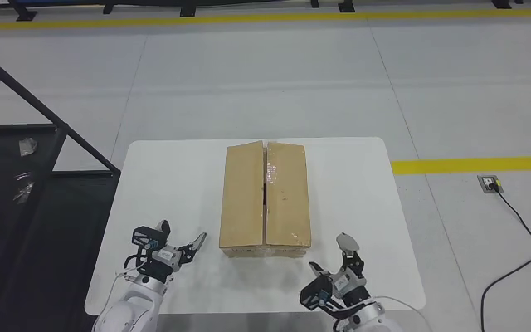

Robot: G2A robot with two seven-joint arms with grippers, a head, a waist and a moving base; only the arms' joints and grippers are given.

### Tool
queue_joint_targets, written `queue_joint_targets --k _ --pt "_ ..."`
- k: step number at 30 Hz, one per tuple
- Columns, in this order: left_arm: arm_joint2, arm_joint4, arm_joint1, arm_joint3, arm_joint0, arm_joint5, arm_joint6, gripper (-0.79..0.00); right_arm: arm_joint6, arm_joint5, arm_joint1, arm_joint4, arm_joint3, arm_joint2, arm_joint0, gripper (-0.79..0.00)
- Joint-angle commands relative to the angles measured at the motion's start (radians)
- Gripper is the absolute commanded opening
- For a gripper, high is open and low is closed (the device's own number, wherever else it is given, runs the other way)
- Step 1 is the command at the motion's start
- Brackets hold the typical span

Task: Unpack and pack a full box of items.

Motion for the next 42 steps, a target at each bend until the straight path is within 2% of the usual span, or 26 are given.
queue_joint_targets --k 1,8,19,42 --pt "0.015 0.002 -0.002 0.007 -0.011 0.004 -0.008 0.0 0.058 0.009 -0.005 -0.224 -0.008 -0.048 0.011 0.0" --pt "0.071 0.007 -0.012 0.021 -0.035 0.016 -0.016 0.0 0.179 0.041 -0.035 -0.39 0.012 -0.168 0.086 0.0" --pt "0.118 0.028 -0.022 0.03 -0.043 0.025 -0.004 0.0 0.218 0.003 -0.078 -0.389 0.08 -0.26 0.207 0.0" --pt "0.15 0.073 -0.027 0.02 -0.043 -0.018 0.003 0.0 0.242 0.019 -0.12 -0.349 0.111 -0.252 0.236 0.0"
